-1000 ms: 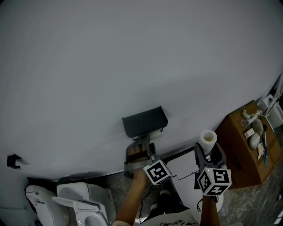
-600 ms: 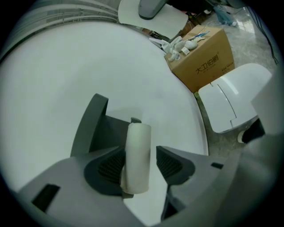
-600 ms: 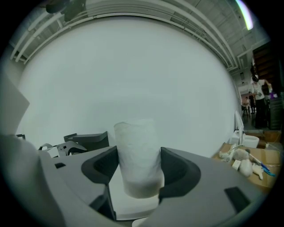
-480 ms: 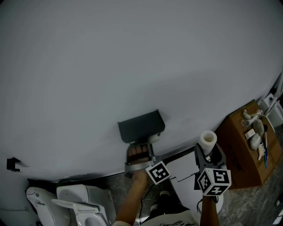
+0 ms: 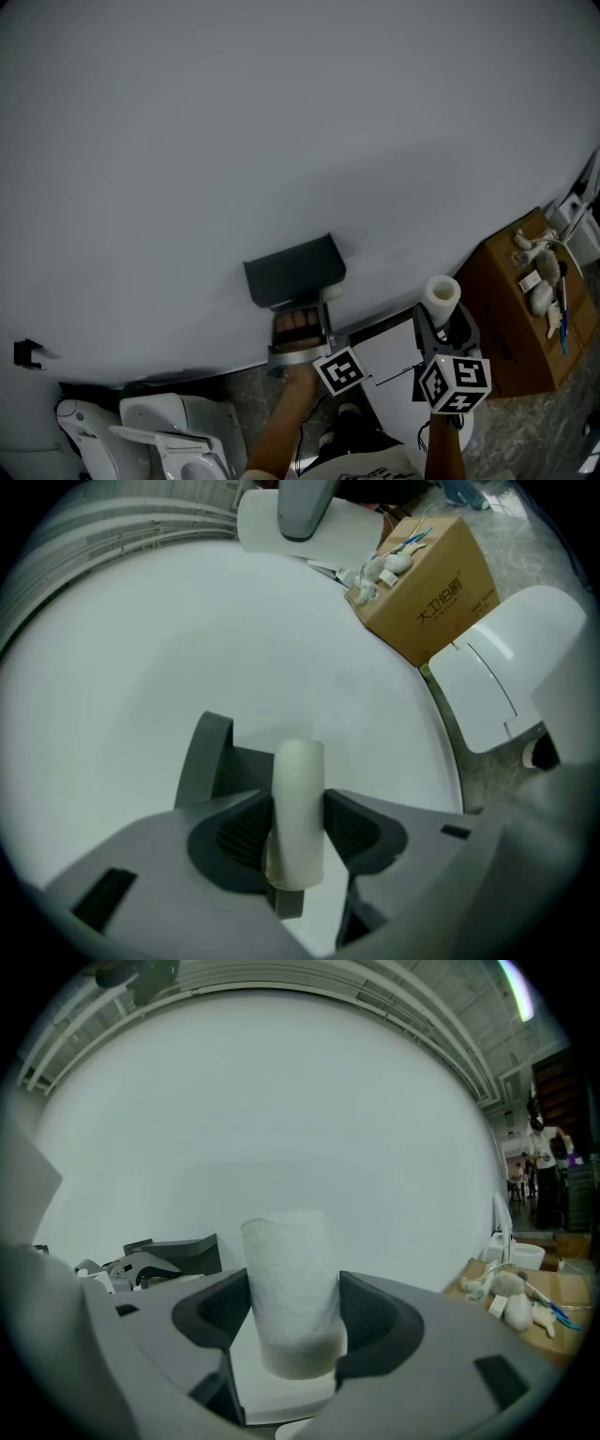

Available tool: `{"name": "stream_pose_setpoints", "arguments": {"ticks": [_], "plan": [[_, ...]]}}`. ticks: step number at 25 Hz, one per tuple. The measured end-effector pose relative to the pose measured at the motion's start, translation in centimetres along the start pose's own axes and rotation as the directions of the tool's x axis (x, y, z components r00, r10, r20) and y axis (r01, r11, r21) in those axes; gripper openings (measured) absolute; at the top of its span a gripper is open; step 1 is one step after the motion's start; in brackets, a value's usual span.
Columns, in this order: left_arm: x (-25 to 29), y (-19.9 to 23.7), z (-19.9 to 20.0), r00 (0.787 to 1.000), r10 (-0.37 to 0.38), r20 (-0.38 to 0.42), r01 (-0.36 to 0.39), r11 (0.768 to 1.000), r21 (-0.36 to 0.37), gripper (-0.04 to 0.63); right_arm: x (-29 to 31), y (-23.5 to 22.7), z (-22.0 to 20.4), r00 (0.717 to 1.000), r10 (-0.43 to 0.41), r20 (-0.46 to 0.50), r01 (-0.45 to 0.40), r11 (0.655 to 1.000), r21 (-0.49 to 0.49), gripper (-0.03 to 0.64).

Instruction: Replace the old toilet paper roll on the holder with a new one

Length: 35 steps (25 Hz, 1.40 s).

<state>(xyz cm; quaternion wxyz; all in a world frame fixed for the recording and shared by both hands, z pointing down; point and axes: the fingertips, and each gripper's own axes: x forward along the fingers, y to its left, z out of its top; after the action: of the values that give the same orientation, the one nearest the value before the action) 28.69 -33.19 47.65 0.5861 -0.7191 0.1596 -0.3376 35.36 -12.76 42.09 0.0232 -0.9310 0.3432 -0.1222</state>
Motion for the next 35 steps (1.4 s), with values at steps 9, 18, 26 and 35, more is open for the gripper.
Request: {"name": "stream_pose_setpoints", "arguments": {"ticks": [9, 18, 26, 35], "plan": [[0.6, 0.0, 3.9, 0.997, 0.009, 0.07, -0.01, 1.0, 0.015, 0.181, 0.2, -2.7, 0.1, 0.999, -0.046, 0.001, 0.046, 0.999, 0.004, 0.305], [0.9, -0.2, 8.3, 0.988, 0.008, 0.156, -0.013, 1.0, 0.028, 0.181, -0.1, -5.7, 0.6, 0.995, -0.101, 0.012, 0.1, 0.995, 0.017, 0.305], [-0.6, 0.0, 11.2, 0.962, -0.013, 0.272, 0.03, 0.998, -0.062, 0.181, -0.5, -7.0, 1.2, 0.99, -0.134, 0.033, 0.134, 0.991, 0.023, 0.305], [-4.3, 2.2, 10.8, 0.894, 0.0, 0.449, 0.18, 0.916, -0.359, 0.181, -1.9, -4.6, 1.7, 0.99, -0.133, 0.047, 0.132, 0.991, 0.023, 0.305]]}}
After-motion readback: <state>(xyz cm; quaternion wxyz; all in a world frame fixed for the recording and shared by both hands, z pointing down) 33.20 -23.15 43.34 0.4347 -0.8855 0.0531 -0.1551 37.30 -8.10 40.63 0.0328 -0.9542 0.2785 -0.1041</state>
